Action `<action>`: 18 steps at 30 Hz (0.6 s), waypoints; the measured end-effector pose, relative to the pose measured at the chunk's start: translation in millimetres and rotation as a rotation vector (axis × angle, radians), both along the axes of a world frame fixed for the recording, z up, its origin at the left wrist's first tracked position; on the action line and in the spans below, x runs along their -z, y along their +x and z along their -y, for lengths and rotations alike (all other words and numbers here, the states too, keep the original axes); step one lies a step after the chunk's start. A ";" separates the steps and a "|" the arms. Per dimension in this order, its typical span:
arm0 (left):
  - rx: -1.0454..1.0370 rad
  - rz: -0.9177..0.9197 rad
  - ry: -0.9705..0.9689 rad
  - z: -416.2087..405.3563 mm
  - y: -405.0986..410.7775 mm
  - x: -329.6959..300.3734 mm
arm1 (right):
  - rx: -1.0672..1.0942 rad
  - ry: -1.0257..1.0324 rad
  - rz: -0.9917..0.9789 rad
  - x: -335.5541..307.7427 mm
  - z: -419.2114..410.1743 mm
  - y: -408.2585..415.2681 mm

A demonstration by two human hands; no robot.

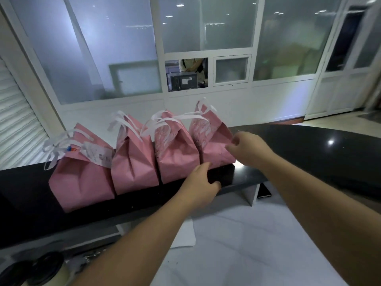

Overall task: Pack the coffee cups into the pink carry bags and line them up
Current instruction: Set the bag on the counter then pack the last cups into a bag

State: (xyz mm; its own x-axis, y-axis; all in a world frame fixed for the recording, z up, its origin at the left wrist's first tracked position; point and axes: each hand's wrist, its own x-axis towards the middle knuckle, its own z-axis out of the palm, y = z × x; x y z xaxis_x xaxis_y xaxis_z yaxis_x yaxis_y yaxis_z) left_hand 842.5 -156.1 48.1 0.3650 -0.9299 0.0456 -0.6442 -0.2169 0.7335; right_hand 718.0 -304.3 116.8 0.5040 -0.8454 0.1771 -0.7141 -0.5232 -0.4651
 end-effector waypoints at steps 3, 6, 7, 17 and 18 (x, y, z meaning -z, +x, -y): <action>0.053 -0.005 0.029 -11.8 -11.5 9.1 | 0.046 0.018 -0.030 22.4 -42.1 -28.2; 0.114 0.010 0.069 -26.2 -27.5 17.0 | 0.170 0.052 -0.102 39.4 -84.8 -58.8; 0.149 0.028 0.077 -31.8 -34.4 19.0 | 0.207 0.065 -0.122 44.6 -98.5 -69.4; 0.457 0.192 0.162 -103.3 -140.6 45.4 | 0.580 0.138 -0.196 102.8 -243.9 -195.8; 0.490 0.195 0.165 -110.0 -154.1 46.7 | 0.615 0.155 -0.189 105.0 -257.9 -209.8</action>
State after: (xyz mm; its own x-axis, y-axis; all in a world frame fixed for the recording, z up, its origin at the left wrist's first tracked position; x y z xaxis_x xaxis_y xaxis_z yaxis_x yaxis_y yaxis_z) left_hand 688.5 -46.0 1.4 -0.1133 -0.9893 -0.0920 -0.8190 0.0405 0.5724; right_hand 508.2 -46.4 11.8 -0.0681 -0.9976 -0.0140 -0.9381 0.0688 -0.3394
